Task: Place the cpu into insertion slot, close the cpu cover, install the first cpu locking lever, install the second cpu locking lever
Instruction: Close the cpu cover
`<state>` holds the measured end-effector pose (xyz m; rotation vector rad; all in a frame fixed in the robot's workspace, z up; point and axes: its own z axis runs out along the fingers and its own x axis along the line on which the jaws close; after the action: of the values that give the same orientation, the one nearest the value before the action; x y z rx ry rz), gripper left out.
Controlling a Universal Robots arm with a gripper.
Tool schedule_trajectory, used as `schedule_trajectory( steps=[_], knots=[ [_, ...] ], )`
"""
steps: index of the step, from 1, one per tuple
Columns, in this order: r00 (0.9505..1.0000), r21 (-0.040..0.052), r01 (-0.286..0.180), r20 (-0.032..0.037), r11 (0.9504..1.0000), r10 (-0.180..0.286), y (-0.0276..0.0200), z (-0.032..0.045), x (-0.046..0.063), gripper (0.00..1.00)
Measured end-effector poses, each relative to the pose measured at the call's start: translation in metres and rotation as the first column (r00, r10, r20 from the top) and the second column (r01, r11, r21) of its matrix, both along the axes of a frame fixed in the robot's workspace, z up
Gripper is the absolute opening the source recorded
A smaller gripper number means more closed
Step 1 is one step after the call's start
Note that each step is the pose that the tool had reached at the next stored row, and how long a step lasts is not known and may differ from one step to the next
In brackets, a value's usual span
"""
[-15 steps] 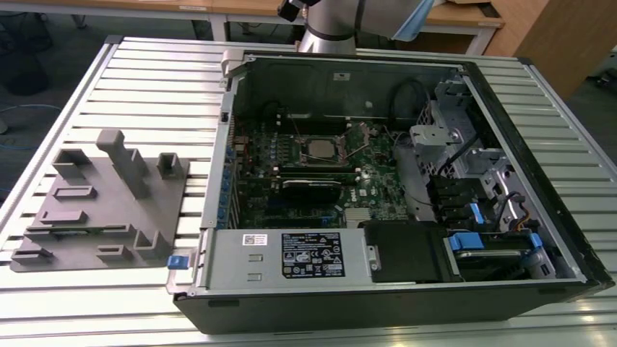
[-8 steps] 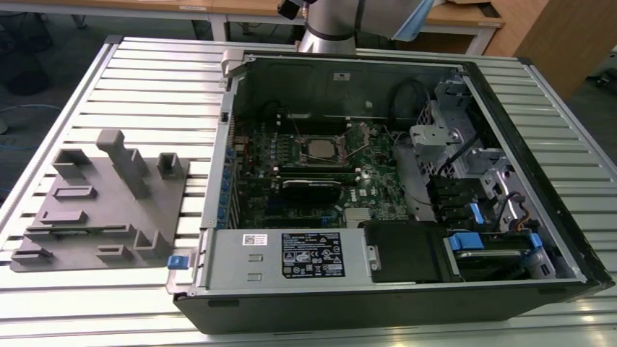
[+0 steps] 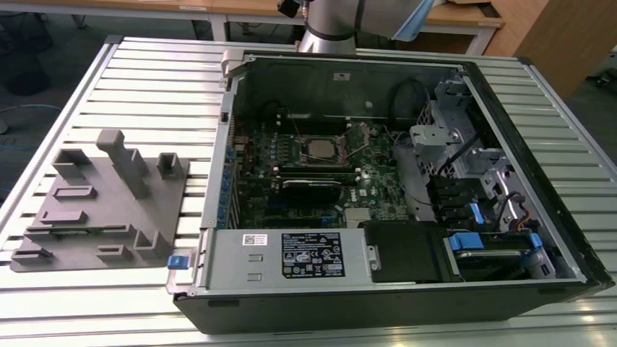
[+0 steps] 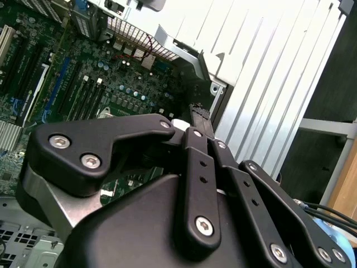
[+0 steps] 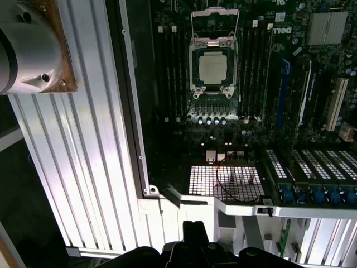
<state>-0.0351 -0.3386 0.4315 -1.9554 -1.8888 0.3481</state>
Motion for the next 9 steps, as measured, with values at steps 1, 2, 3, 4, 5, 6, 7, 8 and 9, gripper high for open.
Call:
schedule_trajectory(
  steps=[1, 2, 3, 4, 5, 6, 7, 8, 9],
  knots=[
    [1.0000, -0.0001, 0.000, 0.0000, 1.0000, 0.000, 0.0000, 0.0016, 0.0000, 0.11],
    [1.0000, 0.0000, 0.000, 0.0000, 1.0000, 0.000, 0.0000, 0.0026, 0.0000, 0.11],
    [1.0000, 0.0000, 0.000, 0.0000, 1.0000, 0.000, 0.0000, 0.0030, 0.0000, 0.11],
    [1.0000, -0.0001, 0.000, 0.0000, 1.0000, 0.000, 0.0000, 0.0035, 0.0000, 0.11],
    [1.0000, -0.0001, 0.000, 0.0000, 1.0000, 0.000, 0.0000, 0.0038, 0.0000, 0.11],
    [1.0000, -0.0001, 0.000, -0.0001, 1.0000, 0.000, 0.0000, 0.0043, 0.0000, 0.11],
    [1.0000, -0.0001, 0.000, 0.0000, 1.0000, 0.000, 0.0000, 0.0046, 0.0000, 0.11],
    [1.0000, 0.0000, 0.000, 0.0000, 1.0000, 0.000, 0.0000, 0.0050, 0.0000, 0.11],
    [1.0000, 0.0000, 0.000, 0.0000, 1.0000, 0.000, 0.0000, 0.0054, 0.0000, 0.11]
  ],
)
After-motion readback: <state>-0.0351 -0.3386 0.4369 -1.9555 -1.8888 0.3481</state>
